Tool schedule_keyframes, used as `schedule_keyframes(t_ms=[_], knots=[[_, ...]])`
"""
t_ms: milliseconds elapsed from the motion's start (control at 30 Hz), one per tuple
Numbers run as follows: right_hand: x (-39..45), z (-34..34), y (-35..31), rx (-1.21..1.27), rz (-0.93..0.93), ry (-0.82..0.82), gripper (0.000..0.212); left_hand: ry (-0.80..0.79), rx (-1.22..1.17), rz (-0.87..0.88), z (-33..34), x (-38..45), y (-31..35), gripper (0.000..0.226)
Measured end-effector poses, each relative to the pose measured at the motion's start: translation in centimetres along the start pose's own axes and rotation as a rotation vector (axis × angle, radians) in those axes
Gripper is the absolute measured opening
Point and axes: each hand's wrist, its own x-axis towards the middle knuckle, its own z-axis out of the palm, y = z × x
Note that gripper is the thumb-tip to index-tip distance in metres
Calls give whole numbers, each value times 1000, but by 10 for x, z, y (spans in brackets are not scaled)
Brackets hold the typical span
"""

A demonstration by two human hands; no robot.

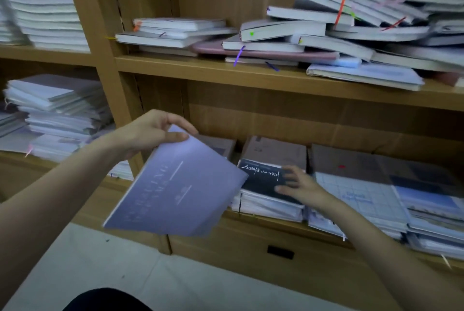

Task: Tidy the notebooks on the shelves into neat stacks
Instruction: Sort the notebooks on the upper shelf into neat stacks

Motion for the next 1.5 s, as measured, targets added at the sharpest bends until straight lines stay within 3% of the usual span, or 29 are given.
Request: schedule_keyframes(t_ms=[67,133,267,333,500,567,667,733,900,1067,1200,1300,1367,1433,1500], knots=[[-9,14,-10,64,-108,-125,76,-35,4,66,2,9,11,13],[-8,22,-22,31,-203,-157,74,-53,-3,122,4,18,21,11],[0,30,-27,-46,-296,-34,27,-2,-66,134,10,31,22,12],[-4,29,-21,-50,-304,11,21,47,-195,111,17,37,14,15],[-15,2,-8,27,-226,139,21,152,-288,-4,36,48,-24,29],[-18,-8,-2,165,-157,219,10,180,-323,-74,50,45,-49,29],[-19,-13,5,391,-47,331,12,152,-345,-244,75,35,-86,24],[-16,-6,2,516,8,316,15,119,-353,-310,84,31,-105,24],[15,36,-32,743,180,220,17,221,-313,-355,68,35,-135,27],[59,104,-87,1000,264,85,25,355,-56,-153,60,33,-150,32],[56,118,-83,717,238,-41,32,289,218,-73,77,26,-160,37],[44,93,-57,533,155,18,31,137,388,-39,102,25,-166,42],[39,66,-33,109,47,122,30,22,616,-51,126,27,-168,49],[37,44,0,-431,10,84,45,-56,817,-81,148,28,-167,56],[31,34,28,-742,50,25,60,-70,924,-87,157,35,-164,56]])
